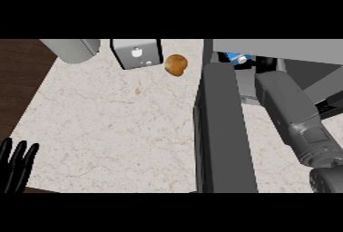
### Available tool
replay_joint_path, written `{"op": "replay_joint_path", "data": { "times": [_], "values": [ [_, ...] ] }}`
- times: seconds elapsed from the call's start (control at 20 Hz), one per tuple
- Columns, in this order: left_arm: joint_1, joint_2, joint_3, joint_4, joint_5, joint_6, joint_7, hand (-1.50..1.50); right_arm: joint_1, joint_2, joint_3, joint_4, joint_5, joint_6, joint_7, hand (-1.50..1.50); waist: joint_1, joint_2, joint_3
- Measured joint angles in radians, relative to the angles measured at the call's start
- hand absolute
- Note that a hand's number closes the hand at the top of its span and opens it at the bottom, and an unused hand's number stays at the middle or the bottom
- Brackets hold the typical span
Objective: Pick up the milk, place it into the microwave and close the microwave
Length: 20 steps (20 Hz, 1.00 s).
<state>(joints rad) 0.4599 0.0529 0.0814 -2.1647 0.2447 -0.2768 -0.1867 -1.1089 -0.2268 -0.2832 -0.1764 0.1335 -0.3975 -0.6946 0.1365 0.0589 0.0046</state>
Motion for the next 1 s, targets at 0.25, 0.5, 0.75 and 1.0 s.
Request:
{"op": "replay_joint_path", "data": {
  "times": [0.25, 0.5, 0.75, 1.0],
  "values": [
    [-0.021, 0.007, -0.008, 0.002, -0.029, 0.003, 0.004, -1.5, -0.013, -0.02, 0.032, 0.028, 0.053, -0.161, 0.001, -1.5, 0.025, 0.013, 0.0],
    [-0.043, 0.011, -0.022, 0.006, -0.057, 0.008, 0.01, -1.5, -0.028, -0.025, 0.062, 0.058, 0.096, -0.265, 0.017, -1.5, 0.039, 0.024, 0.0],
    [-0.064, 0.013, -0.036, 0.01, -0.078, 0.011, 0.019, -1.5, -0.046, -0.023, 0.075, 0.096, 0.116, -0.289, 0.065, -1.5, 0.053, 0.03, 0.0],
    [-0.082, 0.01, -0.056, 0.024, -0.094, 0.01, 0.022, -1.5, -0.065, -0.006, 0.057, 0.108, 0.098, -0.199, 0.083, -1.5, 0.05, 0.032, 0.002]
  ]
}}
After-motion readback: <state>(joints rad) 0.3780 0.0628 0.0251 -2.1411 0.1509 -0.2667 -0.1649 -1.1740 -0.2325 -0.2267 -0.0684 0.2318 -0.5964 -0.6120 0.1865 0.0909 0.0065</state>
